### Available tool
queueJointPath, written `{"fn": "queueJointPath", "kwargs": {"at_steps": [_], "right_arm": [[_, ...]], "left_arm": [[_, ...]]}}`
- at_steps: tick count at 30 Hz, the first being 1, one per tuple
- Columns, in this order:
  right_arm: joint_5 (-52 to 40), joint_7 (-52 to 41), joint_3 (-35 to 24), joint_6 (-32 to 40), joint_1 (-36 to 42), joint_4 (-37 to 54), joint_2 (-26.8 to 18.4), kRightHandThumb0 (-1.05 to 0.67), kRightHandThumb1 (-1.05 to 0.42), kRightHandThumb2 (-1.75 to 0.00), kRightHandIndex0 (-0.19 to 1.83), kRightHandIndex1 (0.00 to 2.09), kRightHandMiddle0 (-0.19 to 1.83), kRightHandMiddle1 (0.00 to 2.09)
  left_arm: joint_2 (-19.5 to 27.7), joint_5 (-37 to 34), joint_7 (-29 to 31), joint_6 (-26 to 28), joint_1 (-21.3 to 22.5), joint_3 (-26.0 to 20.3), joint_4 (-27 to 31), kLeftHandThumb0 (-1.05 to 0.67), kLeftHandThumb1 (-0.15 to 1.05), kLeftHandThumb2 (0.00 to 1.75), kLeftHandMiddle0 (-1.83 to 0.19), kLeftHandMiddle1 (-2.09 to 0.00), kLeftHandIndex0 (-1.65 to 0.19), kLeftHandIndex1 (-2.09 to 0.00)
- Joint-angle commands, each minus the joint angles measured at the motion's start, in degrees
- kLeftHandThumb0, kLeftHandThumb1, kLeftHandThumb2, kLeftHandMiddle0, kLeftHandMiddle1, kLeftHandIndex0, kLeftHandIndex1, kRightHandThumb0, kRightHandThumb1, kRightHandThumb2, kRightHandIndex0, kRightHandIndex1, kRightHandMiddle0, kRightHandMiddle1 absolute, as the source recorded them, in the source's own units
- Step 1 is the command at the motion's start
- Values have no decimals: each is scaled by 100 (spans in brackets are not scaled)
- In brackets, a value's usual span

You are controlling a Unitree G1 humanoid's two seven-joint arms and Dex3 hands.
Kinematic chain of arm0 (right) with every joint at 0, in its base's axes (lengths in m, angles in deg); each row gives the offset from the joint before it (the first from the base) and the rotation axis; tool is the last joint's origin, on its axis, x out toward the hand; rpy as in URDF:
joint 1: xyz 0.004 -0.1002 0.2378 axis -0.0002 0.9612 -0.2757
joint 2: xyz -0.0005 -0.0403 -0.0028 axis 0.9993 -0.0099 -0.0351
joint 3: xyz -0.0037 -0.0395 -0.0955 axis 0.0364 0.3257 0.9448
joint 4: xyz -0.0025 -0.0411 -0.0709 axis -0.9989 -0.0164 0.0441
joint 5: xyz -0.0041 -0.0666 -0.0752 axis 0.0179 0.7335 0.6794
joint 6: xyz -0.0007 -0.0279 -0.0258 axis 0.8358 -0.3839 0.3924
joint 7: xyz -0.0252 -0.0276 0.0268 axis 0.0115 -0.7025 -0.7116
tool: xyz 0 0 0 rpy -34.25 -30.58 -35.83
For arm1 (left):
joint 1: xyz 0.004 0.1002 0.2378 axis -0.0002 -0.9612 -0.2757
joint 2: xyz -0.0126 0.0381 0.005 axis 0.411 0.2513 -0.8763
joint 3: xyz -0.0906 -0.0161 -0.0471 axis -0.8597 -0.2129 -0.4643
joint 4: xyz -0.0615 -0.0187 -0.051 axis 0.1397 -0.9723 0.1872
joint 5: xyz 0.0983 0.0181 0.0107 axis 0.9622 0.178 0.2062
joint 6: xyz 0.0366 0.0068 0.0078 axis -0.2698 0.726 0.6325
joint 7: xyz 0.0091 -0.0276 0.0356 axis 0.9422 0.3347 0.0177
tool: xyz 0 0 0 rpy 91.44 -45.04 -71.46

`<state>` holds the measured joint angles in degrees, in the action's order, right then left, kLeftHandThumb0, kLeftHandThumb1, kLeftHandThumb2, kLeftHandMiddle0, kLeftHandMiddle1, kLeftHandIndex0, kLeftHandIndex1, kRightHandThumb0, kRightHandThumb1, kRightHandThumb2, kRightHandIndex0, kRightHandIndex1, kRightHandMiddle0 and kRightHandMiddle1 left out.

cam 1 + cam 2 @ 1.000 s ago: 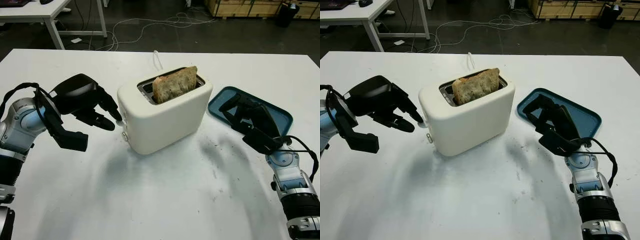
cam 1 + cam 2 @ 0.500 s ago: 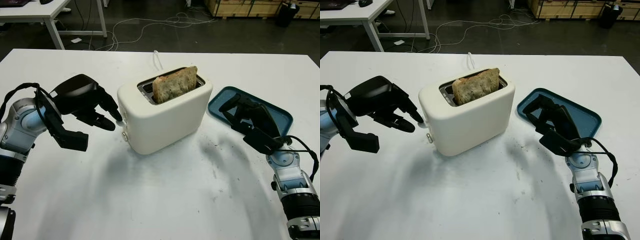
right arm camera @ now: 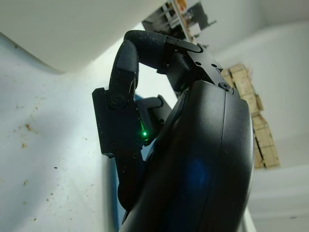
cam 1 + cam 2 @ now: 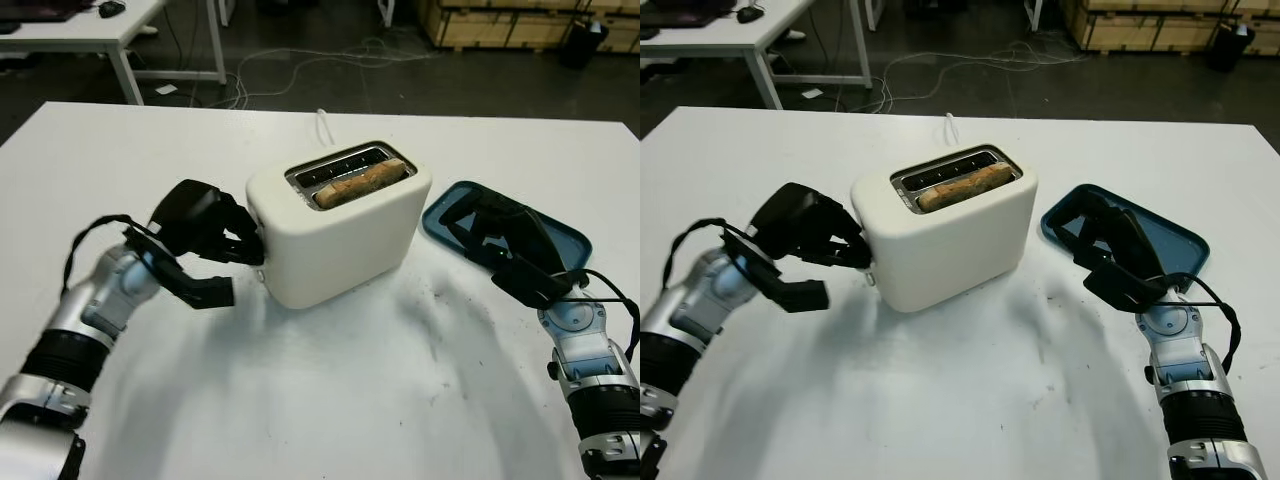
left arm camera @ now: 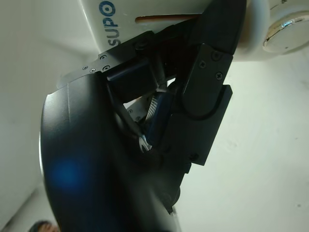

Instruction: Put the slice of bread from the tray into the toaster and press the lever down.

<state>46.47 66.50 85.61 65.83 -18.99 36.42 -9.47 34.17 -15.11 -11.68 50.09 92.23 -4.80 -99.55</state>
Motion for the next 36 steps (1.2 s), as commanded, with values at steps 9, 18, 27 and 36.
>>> {"fn": "queueJointPath", "kwargs": {"at_steps": [9, 18, 27, 36], "right_arm": [[-110, -182, -29, -152, -115, 81, -176, -47, -92, -44, 77, 175, 56, 173], [-126, -290, -20, -363, -93, 34, -225, -49, -92, -47, 78, 175, 56, 175], [-61, -246, -42, -277, 17, 186, -315, -52, -92, -49, 80, 175, 55, 169], [-103, -278, -14, -339, -34, 64, -315, -52, -92, -48, 80, 175, 62, 155]], "left_arm": [[-438, 726, 190, 559, -635, 1040, -391, -80, 85, 0, -129, -147, -139, 0], [-496, 641, -24, 776, -848, 991, -308, -81, 82, 0, -132, -130, -141, -1], [-1145, 335, -115, 1400, -776, 1168, -1496, -77, 79, 0, -150, -53, -144, 0], [-790, 164, 46, 1103, -789, 1163, -922, -80, 78, 0, -157, -43, -144, -1]]}}
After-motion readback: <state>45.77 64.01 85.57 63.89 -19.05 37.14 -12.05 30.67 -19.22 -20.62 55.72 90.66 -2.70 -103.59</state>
